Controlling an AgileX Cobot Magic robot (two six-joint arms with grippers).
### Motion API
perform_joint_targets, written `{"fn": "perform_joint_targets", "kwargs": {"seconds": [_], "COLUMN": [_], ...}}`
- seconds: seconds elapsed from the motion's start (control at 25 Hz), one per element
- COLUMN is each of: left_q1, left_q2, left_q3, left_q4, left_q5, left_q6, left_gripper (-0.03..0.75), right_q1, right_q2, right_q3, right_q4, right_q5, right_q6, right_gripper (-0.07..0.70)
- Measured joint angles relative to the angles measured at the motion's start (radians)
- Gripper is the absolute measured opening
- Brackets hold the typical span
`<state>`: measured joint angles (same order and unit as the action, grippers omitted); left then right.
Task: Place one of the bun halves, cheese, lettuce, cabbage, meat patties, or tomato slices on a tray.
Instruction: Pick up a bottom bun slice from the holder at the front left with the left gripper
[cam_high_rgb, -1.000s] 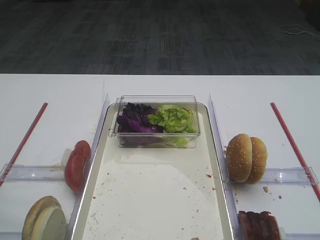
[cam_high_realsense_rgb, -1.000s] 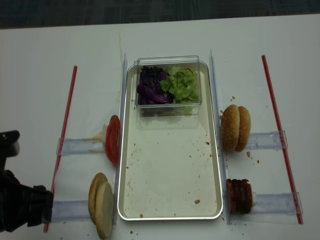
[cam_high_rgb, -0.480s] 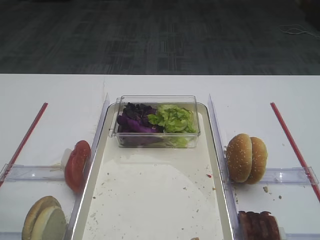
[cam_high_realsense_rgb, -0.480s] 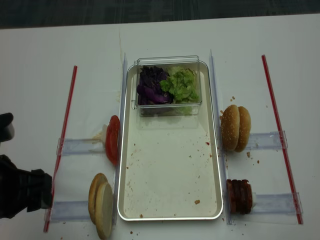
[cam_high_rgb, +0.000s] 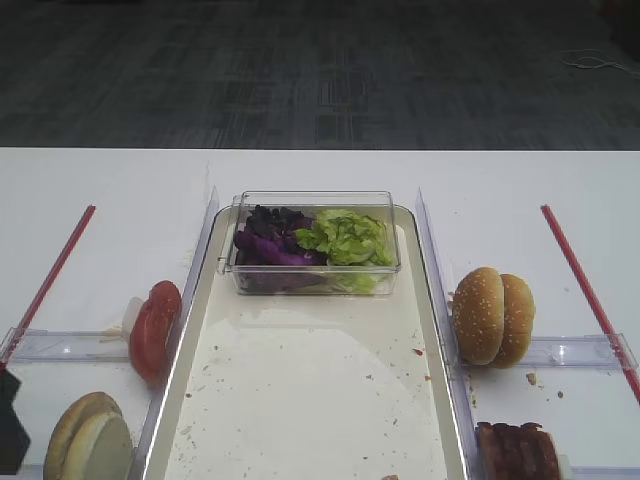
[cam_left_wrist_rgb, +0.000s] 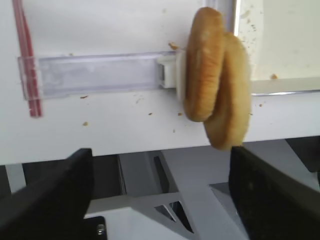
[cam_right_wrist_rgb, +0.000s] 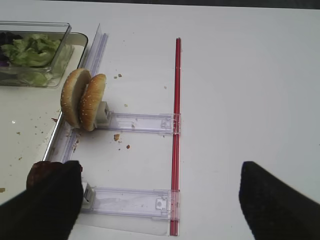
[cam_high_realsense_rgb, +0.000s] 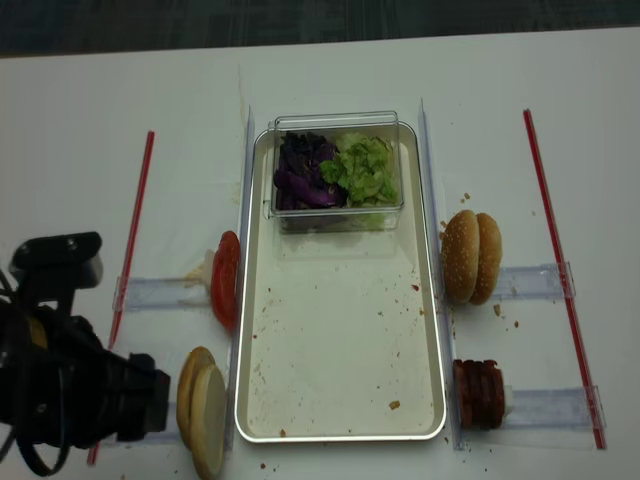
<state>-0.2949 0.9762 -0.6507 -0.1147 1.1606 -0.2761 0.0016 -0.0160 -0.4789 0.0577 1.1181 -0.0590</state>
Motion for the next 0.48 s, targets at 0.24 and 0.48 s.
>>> {"fn": "perform_joint_targets", "kwargs": {"seconds": [0.24,0.48], "left_q1": [-0.296,-0.454], "left_q2": [0.002,0.069], "left_q3": [0.0,0.0], "left_q4": [0.067,0.121], "left_q5": [-0.068,-0.12], "left_q6": [-0.244,-0.403], "left_gripper": [0.545,0.545], "right_q1": [0.0,0.0], "right_q2": [0.0,0.0], "right_q3": [0.0,0.0], "right_q4": [0.0,0.0], "right_q5": [0.0,0.0], "right_q6": [0.0,0.0], "right_gripper": [0.66,0.66]}}
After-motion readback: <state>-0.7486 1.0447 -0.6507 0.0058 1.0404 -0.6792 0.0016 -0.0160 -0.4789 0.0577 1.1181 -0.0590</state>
